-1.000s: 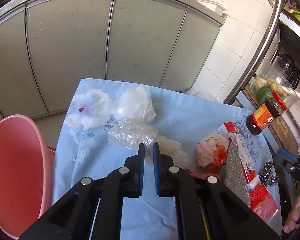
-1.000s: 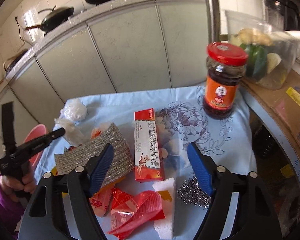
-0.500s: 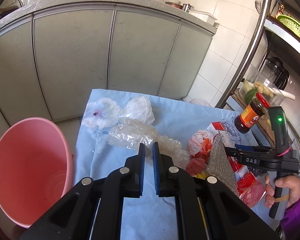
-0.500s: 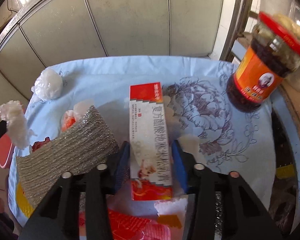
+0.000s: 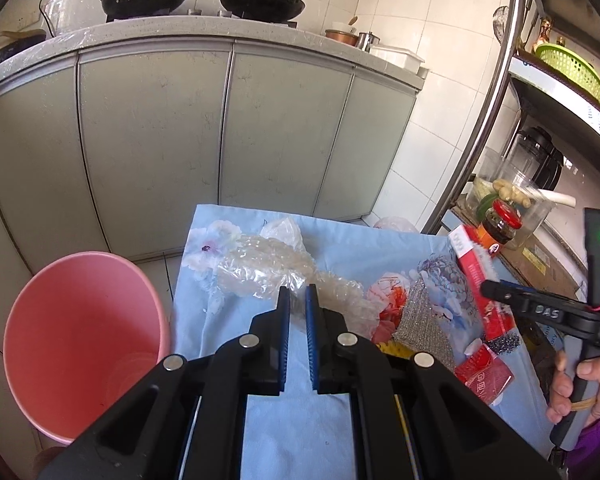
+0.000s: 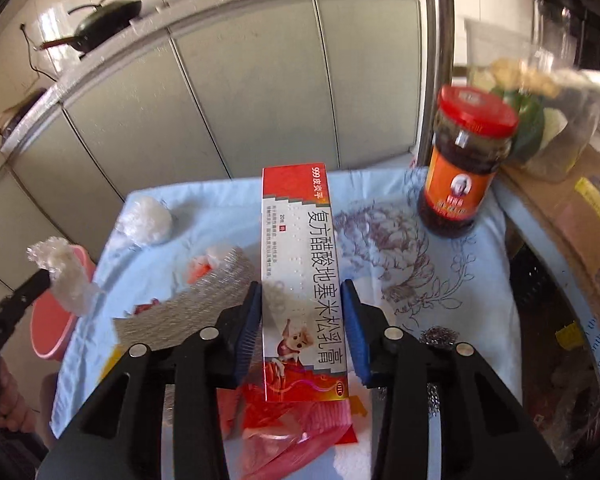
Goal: Collect trash
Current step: 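Carry both items over the pink bin and open both tools to drop them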
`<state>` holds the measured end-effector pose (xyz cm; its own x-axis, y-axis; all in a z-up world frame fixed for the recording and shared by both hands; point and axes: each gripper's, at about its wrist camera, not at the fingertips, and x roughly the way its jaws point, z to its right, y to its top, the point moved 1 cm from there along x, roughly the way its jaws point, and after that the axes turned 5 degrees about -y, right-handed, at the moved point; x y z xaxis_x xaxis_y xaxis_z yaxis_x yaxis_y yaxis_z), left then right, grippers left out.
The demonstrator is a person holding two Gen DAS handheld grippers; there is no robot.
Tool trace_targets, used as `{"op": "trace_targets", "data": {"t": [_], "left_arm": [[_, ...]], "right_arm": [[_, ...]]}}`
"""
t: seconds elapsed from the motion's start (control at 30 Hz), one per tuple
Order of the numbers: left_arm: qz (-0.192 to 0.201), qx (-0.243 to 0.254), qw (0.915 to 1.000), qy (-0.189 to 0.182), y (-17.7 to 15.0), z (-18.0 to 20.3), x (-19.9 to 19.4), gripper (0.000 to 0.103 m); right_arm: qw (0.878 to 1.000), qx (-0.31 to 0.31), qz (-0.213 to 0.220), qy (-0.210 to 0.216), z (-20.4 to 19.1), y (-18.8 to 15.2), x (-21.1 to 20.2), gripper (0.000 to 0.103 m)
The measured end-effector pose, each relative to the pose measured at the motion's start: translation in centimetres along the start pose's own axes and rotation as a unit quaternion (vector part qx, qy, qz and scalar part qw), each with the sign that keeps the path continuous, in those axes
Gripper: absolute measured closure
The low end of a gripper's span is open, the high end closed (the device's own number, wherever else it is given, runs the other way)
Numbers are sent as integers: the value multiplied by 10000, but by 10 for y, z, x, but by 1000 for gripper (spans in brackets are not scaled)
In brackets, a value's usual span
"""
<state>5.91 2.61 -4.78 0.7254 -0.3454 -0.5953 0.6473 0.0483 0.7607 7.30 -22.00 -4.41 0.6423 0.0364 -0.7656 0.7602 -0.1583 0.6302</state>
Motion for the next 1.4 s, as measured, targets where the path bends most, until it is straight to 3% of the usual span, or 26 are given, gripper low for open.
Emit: {"op": "trace_targets", "data": {"t": [0.17, 0.4, 0.57, 0.67, 0.93, 1.2, 1.4], "left_arm": [[204, -44, 9998, 38, 3, -6, -20, 96], [501, -134, 9984, 204, 6, -27, -50, 96], [646, -248, 9954, 659, 0, -60, -69, 96], [639, -306, 9907, 1159, -8, -87, -74, 96], [103, -840, 9810, 1747, -37, -163, -59, 96], [-522, -1031, 9770, 1794, -60, -193, -25, 96], [-807, -1202, 9730, 1798, -73, -207, -16, 94]], "right_arm": [[9986, -174, 454, 225, -25, 8, -34, 63], [9919, -596, 569, 970, -86, 13, -42, 62], [9817, -1151, 276, 1494, -159, 14, -24, 62], [9738, -1428, 62, 1770, -203, 14, -11, 63], [9536, -1685, -985, 2294, -300, -2, 50, 62], [9446, -1611, -1919, 2119, -347, -33, 117, 62], [9469, -1797, -2022, 1735, -355, -52, 139, 62]]}}
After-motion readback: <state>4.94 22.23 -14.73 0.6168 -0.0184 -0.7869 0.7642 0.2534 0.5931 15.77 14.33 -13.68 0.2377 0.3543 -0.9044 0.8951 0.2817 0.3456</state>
